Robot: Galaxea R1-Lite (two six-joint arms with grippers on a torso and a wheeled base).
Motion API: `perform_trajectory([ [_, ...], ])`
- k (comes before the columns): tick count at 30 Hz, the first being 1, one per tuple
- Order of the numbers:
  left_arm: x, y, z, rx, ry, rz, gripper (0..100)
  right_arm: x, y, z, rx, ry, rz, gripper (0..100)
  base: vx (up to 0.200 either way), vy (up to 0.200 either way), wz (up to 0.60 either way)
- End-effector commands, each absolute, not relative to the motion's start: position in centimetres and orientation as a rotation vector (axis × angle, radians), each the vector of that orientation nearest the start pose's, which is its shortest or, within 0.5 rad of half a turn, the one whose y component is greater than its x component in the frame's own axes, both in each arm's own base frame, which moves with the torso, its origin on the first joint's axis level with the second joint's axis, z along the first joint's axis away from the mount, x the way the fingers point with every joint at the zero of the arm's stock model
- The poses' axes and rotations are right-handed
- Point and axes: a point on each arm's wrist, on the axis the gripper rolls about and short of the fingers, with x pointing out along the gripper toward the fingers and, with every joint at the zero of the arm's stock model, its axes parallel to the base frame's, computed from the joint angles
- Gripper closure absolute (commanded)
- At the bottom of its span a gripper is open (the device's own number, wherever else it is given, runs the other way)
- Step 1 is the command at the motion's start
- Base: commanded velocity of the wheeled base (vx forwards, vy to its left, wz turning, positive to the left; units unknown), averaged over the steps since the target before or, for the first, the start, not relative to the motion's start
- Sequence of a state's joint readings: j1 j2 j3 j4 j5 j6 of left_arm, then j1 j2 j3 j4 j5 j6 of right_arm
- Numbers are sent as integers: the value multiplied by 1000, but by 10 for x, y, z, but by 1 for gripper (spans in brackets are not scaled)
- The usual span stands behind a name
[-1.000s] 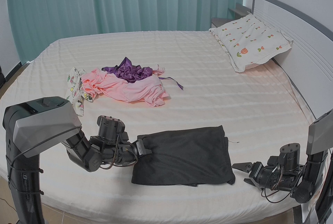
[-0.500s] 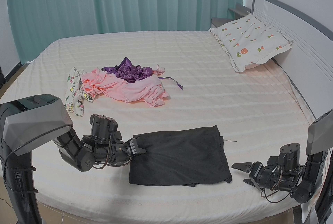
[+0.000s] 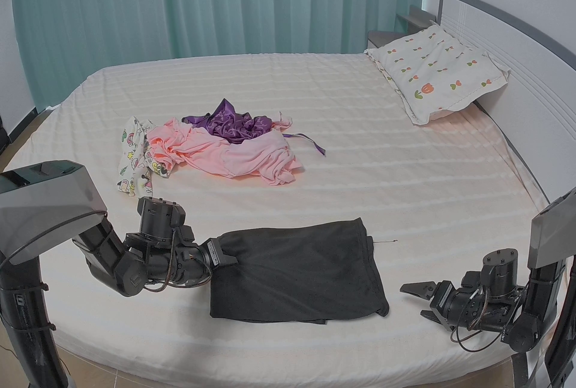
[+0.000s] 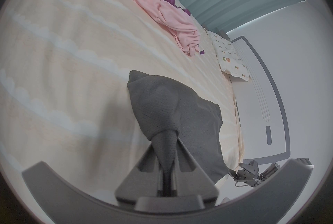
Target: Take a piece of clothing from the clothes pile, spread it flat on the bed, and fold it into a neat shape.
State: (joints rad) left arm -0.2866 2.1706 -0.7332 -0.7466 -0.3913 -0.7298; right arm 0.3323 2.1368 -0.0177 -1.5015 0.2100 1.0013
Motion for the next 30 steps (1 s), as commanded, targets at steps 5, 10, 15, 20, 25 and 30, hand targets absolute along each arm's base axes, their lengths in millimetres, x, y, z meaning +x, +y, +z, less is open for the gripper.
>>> perform_trajectory([
  [5,322,-97,24,-716,906,-348,100,200,74,4,902,850,156,0,0,200,0],
  [10,317,-90,26,-722,904,-329,100,200,74,4,902,850,156,0,0,200,0],
  [15,314,-83,31,-730,893,-315,100,200,74,4,901,851,156,0,0,200,0],
  [20,310,-75,30,-738,893,-294,100,200,74,4,901,850,156,0,0,200,0],
  [25,307,-65,29,-748,895,-265,100,199,76,4,897,855,166,0,0,200,0],
  [30,306,-59,27,-757,899,-250,100,199,77,4,897,856,168,0,0,200,0],
])
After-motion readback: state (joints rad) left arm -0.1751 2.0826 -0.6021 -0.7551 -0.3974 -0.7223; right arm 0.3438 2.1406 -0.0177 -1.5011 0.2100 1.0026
